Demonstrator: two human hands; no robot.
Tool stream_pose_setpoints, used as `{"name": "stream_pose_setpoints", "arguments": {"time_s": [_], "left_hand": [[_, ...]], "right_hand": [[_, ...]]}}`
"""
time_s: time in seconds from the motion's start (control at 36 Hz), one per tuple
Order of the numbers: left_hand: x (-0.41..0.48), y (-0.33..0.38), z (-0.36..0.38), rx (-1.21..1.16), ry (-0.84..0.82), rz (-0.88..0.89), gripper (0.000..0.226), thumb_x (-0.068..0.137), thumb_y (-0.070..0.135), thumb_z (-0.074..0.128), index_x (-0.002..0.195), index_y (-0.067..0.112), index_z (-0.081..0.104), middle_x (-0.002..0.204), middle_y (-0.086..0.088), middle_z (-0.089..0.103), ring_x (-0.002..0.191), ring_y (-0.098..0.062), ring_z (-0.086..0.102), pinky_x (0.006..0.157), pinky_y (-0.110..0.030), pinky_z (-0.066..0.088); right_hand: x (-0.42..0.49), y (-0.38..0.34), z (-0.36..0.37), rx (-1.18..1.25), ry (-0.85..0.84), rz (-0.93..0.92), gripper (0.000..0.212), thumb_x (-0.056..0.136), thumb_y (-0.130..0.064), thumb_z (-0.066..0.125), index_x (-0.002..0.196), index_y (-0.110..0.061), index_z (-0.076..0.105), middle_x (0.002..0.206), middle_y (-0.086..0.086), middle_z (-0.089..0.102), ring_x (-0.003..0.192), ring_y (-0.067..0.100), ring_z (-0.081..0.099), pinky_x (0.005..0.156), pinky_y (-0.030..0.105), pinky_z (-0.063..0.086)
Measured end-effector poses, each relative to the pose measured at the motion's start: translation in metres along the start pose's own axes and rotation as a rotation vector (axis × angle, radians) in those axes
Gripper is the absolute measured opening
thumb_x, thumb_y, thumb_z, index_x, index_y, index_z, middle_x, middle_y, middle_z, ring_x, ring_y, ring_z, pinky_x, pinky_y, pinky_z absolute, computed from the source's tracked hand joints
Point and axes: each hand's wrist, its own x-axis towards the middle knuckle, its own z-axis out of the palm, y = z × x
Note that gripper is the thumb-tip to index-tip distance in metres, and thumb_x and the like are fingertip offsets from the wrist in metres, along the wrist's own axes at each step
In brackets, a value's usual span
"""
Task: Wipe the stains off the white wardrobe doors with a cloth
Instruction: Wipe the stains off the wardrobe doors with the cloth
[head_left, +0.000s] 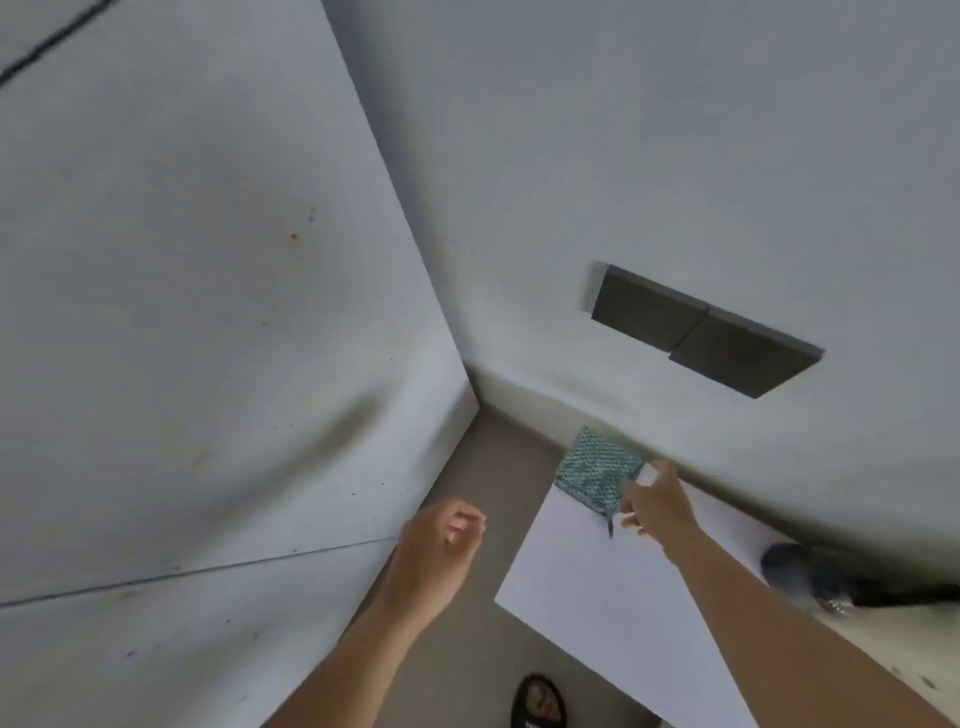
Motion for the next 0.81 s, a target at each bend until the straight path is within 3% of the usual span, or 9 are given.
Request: {"name": "stream_pose_setpoints", "arguments": {"time_s": [0.14, 0.25, 0.36, 0.44, 0.5, 0.56, 0.64, 0.72, 0.81], "left_hand": [[0.042, -0.028, 0.019, -0.045, 0.033, -0.038, 0.018, 0.097, 0.017, 0.064, 0.089, 0.030, 0.072, 0.089, 0.012, 0.075, 0.084, -0.003, 0.070, 0.072, -0.014, 0.049], [0.049, -0.045, 0.023, -0.060, 0.025, -0.066, 0.017, 0.097, 0.017, 0.064, 0.090, 0.029, 0.073, 0.088, 0.011, 0.075, 0.083, -0.004, 0.070, 0.070, -0.013, 0.048], [0.040, -0.053, 0.008, -0.093, 0.033, -0.082, 0.013, 0.098, 0.018, 0.065, 0.093, 0.024, 0.074, 0.083, 0.008, 0.074, 0.080, -0.003, 0.069, 0.067, -0.009, 0.046], [0.032, -0.054, -0.007, -0.091, 0.044, -0.096, 0.013, 0.097, 0.019, 0.066, 0.093, 0.029, 0.073, 0.086, 0.011, 0.074, 0.082, -0.003, 0.068, 0.067, -0.011, 0.046], [0.024, -0.046, -0.024, -0.097, 0.050, -0.093, 0.013, 0.096, 0.019, 0.067, 0.095, 0.031, 0.072, 0.092, 0.014, 0.074, 0.087, -0.002, 0.068, 0.070, -0.010, 0.047], [0.016, -0.034, -0.036, -0.142, 0.026, -0.096, 0.013, 0.096, 0.017, 0.068, 0.100, 0.029, 0.071, 0.103, 0.013, 0.074, 0.091, 0.004, 0.066, 0.072, -0.007, 0.046], [-0.003, 0.005, -0.062, -0.201, -0.078, -0.081, 0.019, 0.098, 0.025, 0.067, 0.117, 0.030, 0.067, 0.125, 0.014, 0.067, 0.103, 0.013, 0.062, 0.076, -0.007, 0.045], [-0.019, 0.054, -0.086, -0.320, -0.175, 0.000, 0.053, 0.095, 0.053, 0.067, 0.141, 0.028, 0.057, 0.142, 0.014, 0.059, 0.126, 0.003, 0.055, 0.097, -0.018, 0.045], [-0.057, 0.125, -0.132, -0.462, -0.276, 0.105, 0.068, 0.085, 0.068, 0.064, 0.136, 0.023, 0.063, 0.134, 0.007, 0.069, 0.127, -0.007, 0.061, 0.113, -0.035, 0.046]], "right_hand": [[0.071, 0.012, 0.024, -0.269, 0.075, 0.011, 0.061, 0.089, -0.027, 0.049, 0.143, -0.031, 0.021, 0.095, 0.005, 0.069, 0.063, 0.025, 0.073, 0.069, 0.041, 0.059], [0.095, 0.021, 0.039, -0.395, 0.213, -0.005, 0.051, 0.087, -0.020, 0.058, 0.134, -0.033, 0.044, 0.109, 0.006, 0.067, 0.097, 0.031, 0.066, 0.078, 0.037, 0.050], [0.093, 0.020, 0.055, -0.435, 0.365, -0.024, 0.018, 0.083, -0.007, 0.051, 0.088, -0.021, 0.062, 0.108, 0.010, 0.056, 0.099, 0.035, 0.055, 0.077, 0.043, 0.054], [0.064, 0.005, 0.059, -0.324, 0.298, -0.034, 0.010, 0.087, -0.015, 0.057, 0.078, -0.018, 0.061, 0.100, 0.008, 0.053, 0.099, 0.033, 0.050, 0.070, 0.037, 0.046], [0.028, -0.014, 0.055, -0.119, 0.183, -0.093, 0.016, 0.083, -0.011, 0.058, 0.070, -0.014, 0.049, 0.074, 0.004, 0.052, 0.070, 0.025, 0.049, 0.056, 0.030, 0.038], [-0.016, -0.035, 0.047, 0.044, 0.053, -0.175, 0.028, 0.080, 0.000, 0.056, 0.068, -0.017, 0.037, 0.062, 0.003, 0.035, 0.058, 0.018, 0.033, 0.055, 0.032, 0.027], [-0.102, -0.080, 0.019, 0.142, -0.118, -0.287, 0.028, 0.069, -0.002, 0.061, 0.066, -0.020, 0.040, 0.065, 0.005, 0.036, 0.063, 0.019, 0.035, 0.063, 0.039, 0.029], [-0.182, -0.127, -0.017, 0.213, -0.271, -0.408, 0.033, 0.077, 0.006, 0.061, 0.065, -0.021, 0.044, 0.068, 0.005, 0.045, 0.068, 0.019, 0.044, 0.064, 0.037, 0.035], [-0.276, -0.175, -0.064, 0.273, -0.366, -0.516, 0.032, 0.087, 0.014, 0.057, 0.076, -0.015, 0.049, 0.072, 0.009, 0.049, 0.069, 0.017, 0.048, 0.062, 0.027, 0.042]]}}
